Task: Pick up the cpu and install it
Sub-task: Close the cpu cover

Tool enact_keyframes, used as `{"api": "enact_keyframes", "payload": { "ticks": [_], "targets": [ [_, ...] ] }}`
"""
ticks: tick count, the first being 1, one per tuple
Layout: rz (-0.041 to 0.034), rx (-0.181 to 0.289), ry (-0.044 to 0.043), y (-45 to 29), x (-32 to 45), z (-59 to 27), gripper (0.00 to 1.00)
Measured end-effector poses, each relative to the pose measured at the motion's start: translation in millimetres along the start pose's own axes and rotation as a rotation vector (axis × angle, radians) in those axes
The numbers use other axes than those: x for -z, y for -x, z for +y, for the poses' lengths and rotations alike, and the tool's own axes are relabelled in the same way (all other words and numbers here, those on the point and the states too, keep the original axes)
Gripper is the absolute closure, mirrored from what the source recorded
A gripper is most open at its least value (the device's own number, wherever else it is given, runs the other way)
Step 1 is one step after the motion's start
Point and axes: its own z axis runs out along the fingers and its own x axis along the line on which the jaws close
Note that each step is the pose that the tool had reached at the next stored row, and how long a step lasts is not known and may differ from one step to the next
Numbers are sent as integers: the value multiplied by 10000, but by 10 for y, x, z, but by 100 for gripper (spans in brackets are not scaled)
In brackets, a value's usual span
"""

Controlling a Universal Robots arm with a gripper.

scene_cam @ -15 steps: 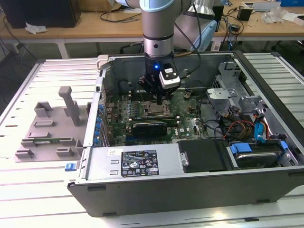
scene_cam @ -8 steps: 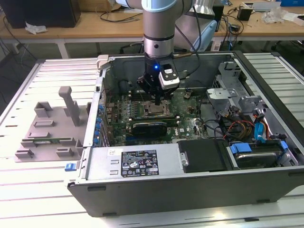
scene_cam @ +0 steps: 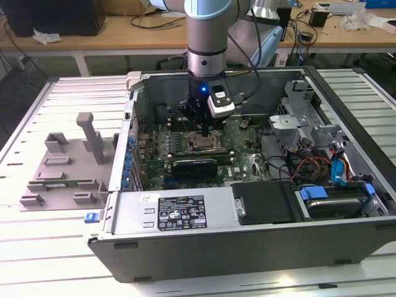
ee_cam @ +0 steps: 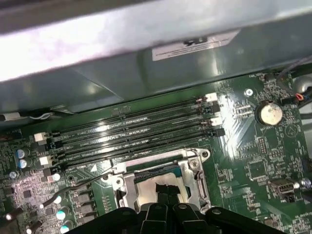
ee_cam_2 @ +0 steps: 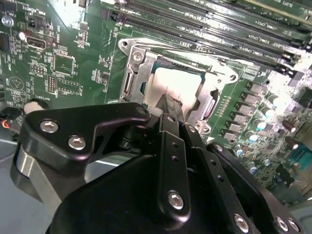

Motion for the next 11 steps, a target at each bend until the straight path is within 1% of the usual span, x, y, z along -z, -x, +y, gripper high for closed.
{"api": "enact_keyframes", "payload": {
  "ticks": [1,2,5,7,9,11],
  "targets": [
    [-2,135,-1,0,-4,0,89],
    [-5,386,-10,-3,-8,-1,89],
    [-8,434,-8,-23,-11,-5,89],
    [-26,438,-6,-78,-12,-17,89],
    [-69,437,1,-183,-17,-41,89],
    [-80,435,6,-222,-29,-49,89]
  ]
}}
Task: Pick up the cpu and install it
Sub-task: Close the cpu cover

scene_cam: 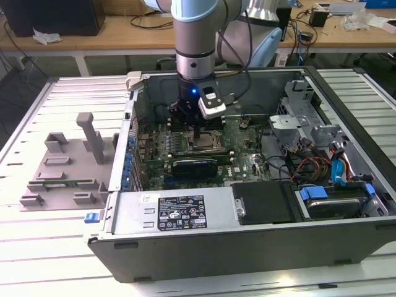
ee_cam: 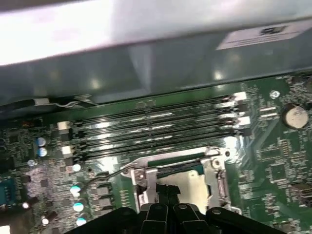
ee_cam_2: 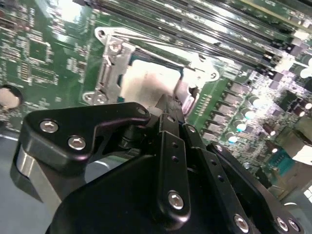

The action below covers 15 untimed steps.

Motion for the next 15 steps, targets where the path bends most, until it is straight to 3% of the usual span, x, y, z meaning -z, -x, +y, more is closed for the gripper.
{"api": "enact_keyframes", "payload": {
  "ticks": [5,11,15],
  "targets": [
    [-2,46,1,-5,-15,-1,89],
    [-17,78,3,-130,-33,-22,89],
    [-24,116,2,-165,-67,-28,89]
  ]
}}
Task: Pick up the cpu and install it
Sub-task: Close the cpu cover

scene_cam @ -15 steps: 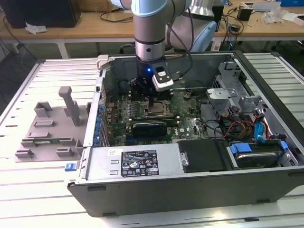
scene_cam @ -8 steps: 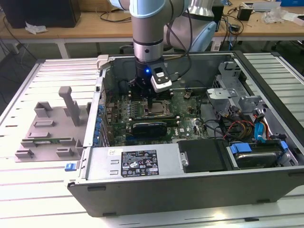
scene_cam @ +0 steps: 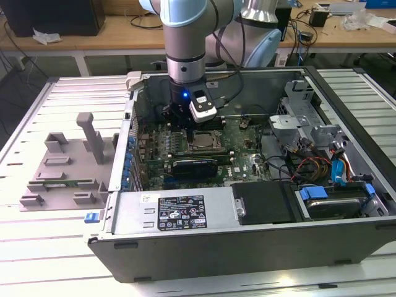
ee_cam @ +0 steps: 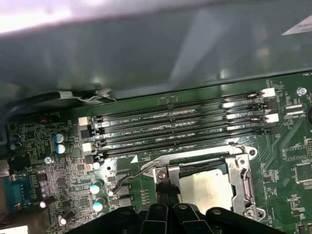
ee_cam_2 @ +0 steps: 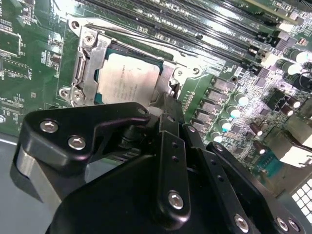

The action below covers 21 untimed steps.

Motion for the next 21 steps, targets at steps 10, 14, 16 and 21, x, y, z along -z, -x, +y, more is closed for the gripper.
{"api": "enact_keyframes", "payload": {
  "ticks": [10,14,16,21],
  "targets": [
    [-2,1,4,0,54,0,89],
    [-1,2,4,46,63,7,89],
    [-1,5,4,113,59,17,89],
    [-2,221,9,192,35,31,89]
  ]
}}
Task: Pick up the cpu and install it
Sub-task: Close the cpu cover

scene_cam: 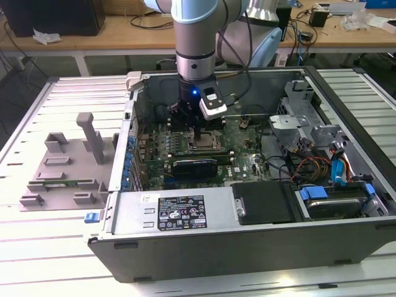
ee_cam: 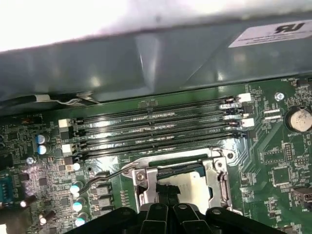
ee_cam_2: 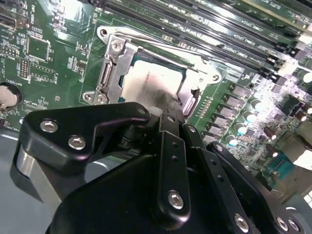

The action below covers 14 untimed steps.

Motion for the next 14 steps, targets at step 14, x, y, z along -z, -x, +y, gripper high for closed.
{"api": "enact_keyframes", "payload": {
  "ticks": [14],
  "targets": [
    [-1,788,7,103,-67,18,89]
  ]
}}
